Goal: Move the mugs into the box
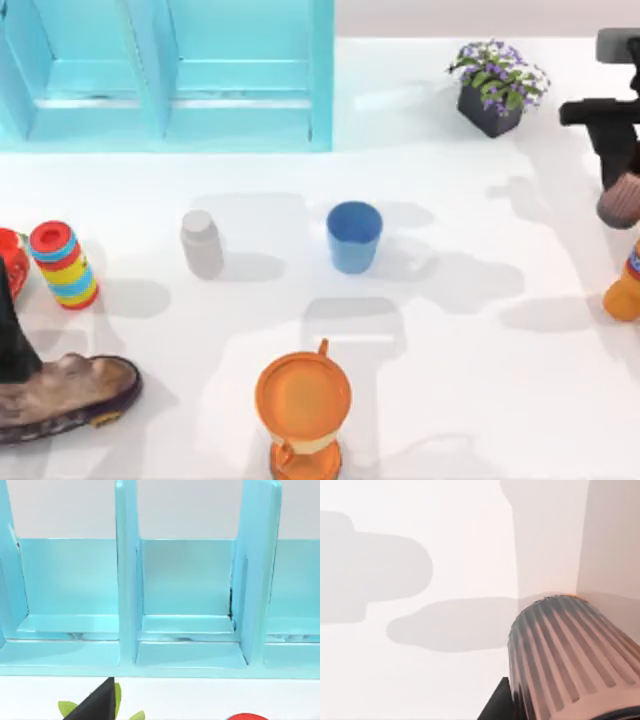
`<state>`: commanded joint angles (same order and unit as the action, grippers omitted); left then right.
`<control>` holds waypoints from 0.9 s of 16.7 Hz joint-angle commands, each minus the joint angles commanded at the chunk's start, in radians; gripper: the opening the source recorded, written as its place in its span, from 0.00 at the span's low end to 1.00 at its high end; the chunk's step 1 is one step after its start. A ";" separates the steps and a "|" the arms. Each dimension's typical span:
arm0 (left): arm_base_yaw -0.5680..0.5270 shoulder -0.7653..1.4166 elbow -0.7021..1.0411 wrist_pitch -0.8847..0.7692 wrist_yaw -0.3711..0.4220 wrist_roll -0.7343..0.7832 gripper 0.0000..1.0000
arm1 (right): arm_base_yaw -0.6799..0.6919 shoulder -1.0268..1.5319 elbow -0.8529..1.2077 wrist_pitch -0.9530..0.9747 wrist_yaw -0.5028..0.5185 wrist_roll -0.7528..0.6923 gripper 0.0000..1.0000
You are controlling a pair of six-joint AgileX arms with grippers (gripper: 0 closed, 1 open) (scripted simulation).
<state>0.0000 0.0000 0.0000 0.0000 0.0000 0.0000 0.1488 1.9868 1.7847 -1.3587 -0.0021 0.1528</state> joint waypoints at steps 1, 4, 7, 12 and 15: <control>0.000 0.000 0.000 0.000 0.000 0.000 1.00 | 0.006 -0.017 0.005 -0.001 -0.004 -0.019 0.00; 0.000 0.000 0.000 0.000 0.000 0.000 1.00 | 0.014 -0.109 0.029 0.000 -0.019 -0.118 0.00; 0.000 0.000 0.000 0.000 0.000 0.000 1.00 | 0.000 -0.248 0.073 0.002 -0.033 -0.251 0.00; 0.000 0.000 0.000 0.000 0.000 0.000 1.00 | -0.123 -0.428 0.098 -0.002 -0.012 -0.411 0.00; 0.000 0.000 0.000 0.000 0.000 0.000 1.00 | -0.263 -0.475 0.029 -0.016 0.023 -0.481 0.00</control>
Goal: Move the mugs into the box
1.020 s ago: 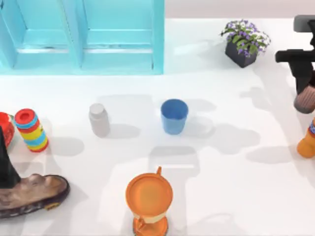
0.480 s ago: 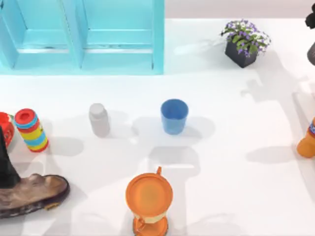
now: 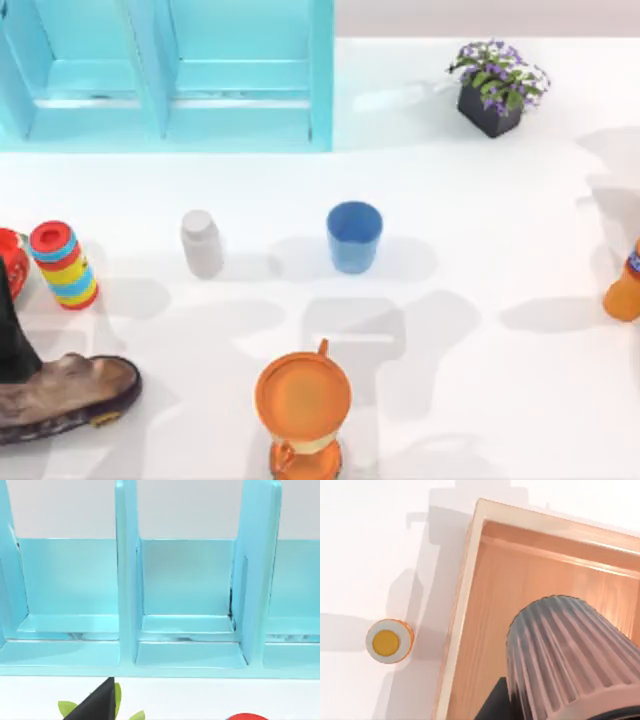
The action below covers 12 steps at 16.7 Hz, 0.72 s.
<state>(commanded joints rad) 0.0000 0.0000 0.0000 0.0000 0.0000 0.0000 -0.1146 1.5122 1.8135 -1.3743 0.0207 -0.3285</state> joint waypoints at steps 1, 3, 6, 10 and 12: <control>0.000 0.000 0.000 0.000 0.000 0.000 1.00 | -0.056 -0.006 -0.038 -0.007 0.009 -0.024 0.00; 0.000 0.000 0.000 0.000 0.000 0.000 1.00 | -0.168 -0.006 -0.134 -0.022 0.018 -0.074 0.00; 0.000 0.000 0.000 0.000 0.000 0.000 1.00 | -0.325 -0.012 -0.301 -0.033 0.010 -0.161 0.00; 0.000 0.000 0.000 0.000 0.000 0.000 1.00 | -0.462 -0.034 -0.446 -0.027 -0.009 -0.247 0.00; 0.000 0.000 0.000 0.000 0.000 0.000 1.00 | -0.482 -0.036 -0.468 -0.025 -0.013 -0.259 0.00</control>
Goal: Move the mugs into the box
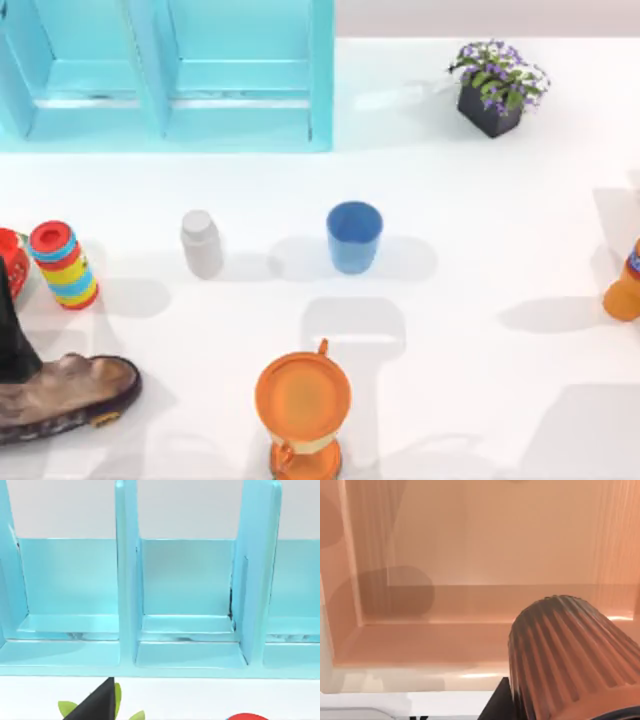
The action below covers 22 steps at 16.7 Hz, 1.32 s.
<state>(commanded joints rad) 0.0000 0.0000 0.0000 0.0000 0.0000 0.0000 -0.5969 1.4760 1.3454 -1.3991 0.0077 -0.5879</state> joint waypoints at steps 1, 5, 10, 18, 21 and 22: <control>0.000 0.000 0.000 0.000 0.000 0.000 1.00 | 0.000 0.000 0.000 0.000 0.000 0.000 0.00; 0.000 0.000 0.000 0.000 0.000 0.000 1.00 | 0.004 0.005 -0.001 0.003 0.001 0.002 0.00; 0.000 0.000 0.000 0.000 0.000 0.000 1.00 | 0.004 0.006 -0.157 0.166 -0.001 0.003 0.00; 0.000 0.000 0.000 0.000 0.000 0.000 1.00 | 0.003 0.011 -0.248 0.258 0.000 0.003 0.08; 0.000 0.000 0.000 0.000 0.000 0.000 1.00 | 0.003 0.011 -0.248 0.258 0.000 0.003 0.30; 0.000 0.000 0.000 0.000 0.000 0.000 1.00 | 0.003 0.011 -0.248 0.258 0.000 0.003 0.38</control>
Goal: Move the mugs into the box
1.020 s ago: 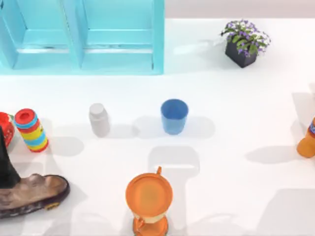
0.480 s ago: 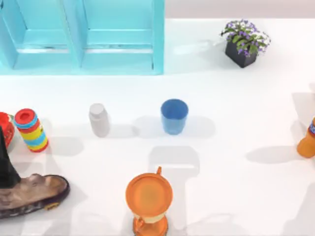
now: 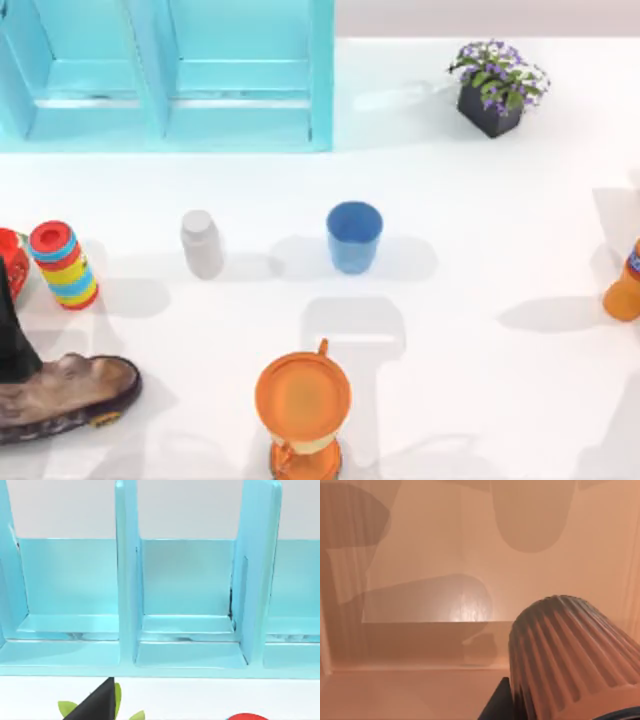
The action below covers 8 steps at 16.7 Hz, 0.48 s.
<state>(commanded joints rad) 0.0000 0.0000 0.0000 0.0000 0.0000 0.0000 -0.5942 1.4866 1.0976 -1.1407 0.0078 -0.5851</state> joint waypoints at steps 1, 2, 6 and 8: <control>0.000 0.000 0.000 0.000 0.000 0.000 1.00 | 0.000 0.000 0.000 0.000 0.000 0.000 0.45; 0.000 0.000 0.000 0.000 0.000 0.000 1.00 | 0.000 0.000 0.000 0.000 0.000 0.000 0.53; 0.000 0.000 0.000 0.000 0.000 0.000 1.00 | 0.000 0.000 0.000 0.000 0.000 0.000 0.83; 0.000 0.000 0.000 0.000 0.000 0.000 1.00 | 0.000 0.000 0.000 0.000 0.000 0.000 0.98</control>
<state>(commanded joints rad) 0.0000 0.0000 0.0000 0.0000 0.0000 0.0000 -0.5942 1.4866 1.0976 -1.1407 0.0078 -0.5851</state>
